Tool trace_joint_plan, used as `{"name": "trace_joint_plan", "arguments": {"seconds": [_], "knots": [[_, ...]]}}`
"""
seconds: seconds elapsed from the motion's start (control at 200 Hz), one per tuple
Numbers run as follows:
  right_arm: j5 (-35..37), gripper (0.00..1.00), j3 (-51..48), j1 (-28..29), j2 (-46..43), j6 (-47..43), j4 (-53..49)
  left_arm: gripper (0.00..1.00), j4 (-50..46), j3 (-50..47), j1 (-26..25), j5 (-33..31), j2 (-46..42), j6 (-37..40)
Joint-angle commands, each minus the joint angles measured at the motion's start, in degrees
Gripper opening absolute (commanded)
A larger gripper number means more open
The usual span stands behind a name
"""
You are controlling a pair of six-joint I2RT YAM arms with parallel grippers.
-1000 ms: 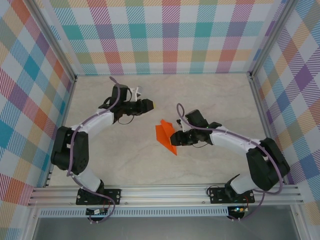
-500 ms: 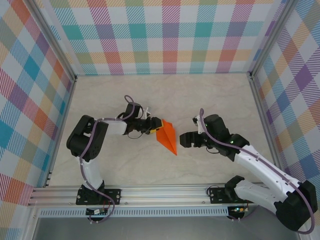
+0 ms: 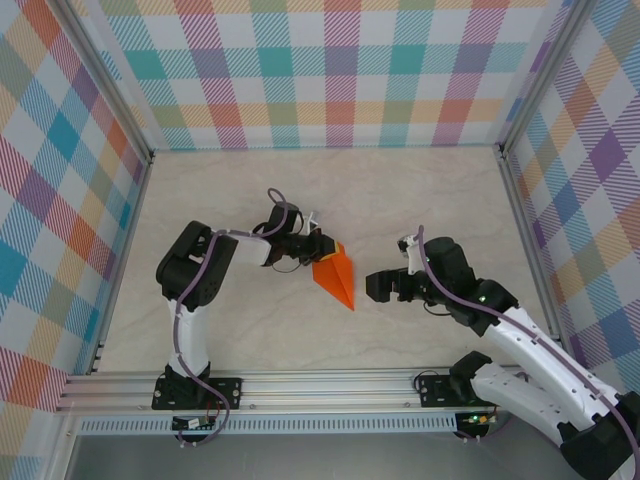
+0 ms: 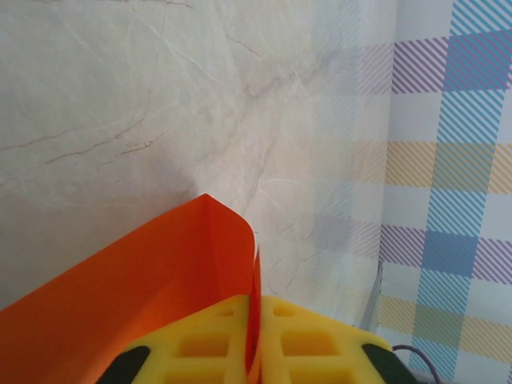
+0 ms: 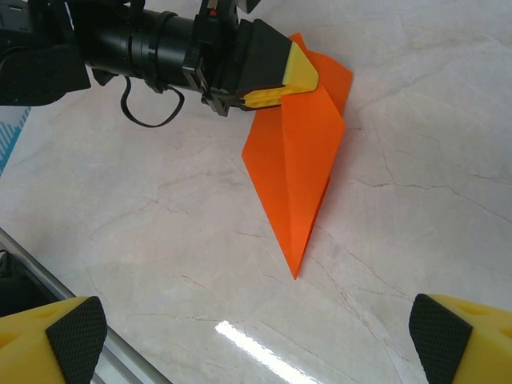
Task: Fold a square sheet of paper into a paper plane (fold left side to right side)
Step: Turn over the paper at the center of the table.
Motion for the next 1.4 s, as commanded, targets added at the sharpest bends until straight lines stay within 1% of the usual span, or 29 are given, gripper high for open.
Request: {"name": "trace_joint_plan", "arguments": {"seconds": [0.0, 0.015, 0.11, 0.15, 0.28, 0.425, 0.575, 0.74, 0.945, 1.02, 1.115, 1.175, 1.235, 1.305, 1.365, 1.395], "knots": [[-6.3, 1.00, -1.6, -2.1, -0.5, 1.9, 3.0, 0.04, -1.3, 0.9, -0.4, -0.3, -7.2, 2.0], [-7.3, 1.00, -1.8, -2.7, -0.6, 2.4, 3.8, 0.04, -1.8, 0.9, -0.3, -0.6, -8.2, 2.3], [-20.7, 1.00, -3.9, -8.8, -0.5, 6.4, 11.4, 0.02, -6.0, 1.2, -0.1, -2.3, -15.6, 4.8], [-24.7, 1.00, -4.8, -11.1, -0.4, 8.4, 14.9, 0.02, -8.5, 1.5, 0.0, -3.5, -19.0, 6.0], [-32.8, 1.00, -6.5, -15.4, 0.3, 11.6, 23.0, 0.00, -12.7, 2.9, 0.3, -6.2, -29.0, 8.1], [-42.1, 1.00, -6.3, -15.8, 3.1, 14.3, 34.1, 0.00, -13.1, 5.0, 0.3, -6.5, -35.8, 7.4], [-45.7, 1.00, -5.6, -15.0, 6.3, 17.0, 43.7, 0.00, -10.3, 6.0, 0.1, -4.9, -40.2, 4.7], [-45.7, 1.00, -1.6, -11.6, 10.7, 16.6, 46.6, 0.00, -9.0, 6.4, -0.6, -3.2, -42.8, 3.2], [-44.2, 1.00, 3.3, -7.7, 18.2, 19.0, 51.7, 0.00, -8.2, 6.3, -1.1, -1.8, -44.5, 2.1], [-44.3, 0.94, 5.0, -6.8, 20.2, 20.0, 53.8, 0.00, -7.5, 6.1, -1.2, -1.5, -44.6, 1.2], [-44.1, 0.77, 6.5, -6.2, 21.5, 21.1, 55.6, 0.00, -7.7, 6.1, -1.4, -1.1, -44.4, 1.0], [-43.5, 0.72, 6.4, -6.2, 21.4, 22.1, 57.1, 0.00, -8.3, 6.1, -1.5, -0.8, -44.2, 1.0], [-43.3, 0.65, 6.4, -6.2, 21.0, 22.3, 57.2, 0.00, -8.9, 6.1, -1.5, -0.5, -43.7, 1.1], [-43.1, 0.51, 6.4, -6.2, 20.6, 22.1, 56.6, 0.00, -9.5, 5.8, -1.5, -0.3, -43.3, 1.2], [-43.1, 0.42, 6.5, -6.2, 20.0, 21.1, 55.0, 0.00, -10.1, 5.5, -1.5, -0.3, -43.0, 1.6], [-42.7, 0.37, 6.6, -6.2, 19.6, 20.3, 53.5, 0.00, -10.5, 5.4, -1.5, -0.4, -43.0, 1.8]]}}
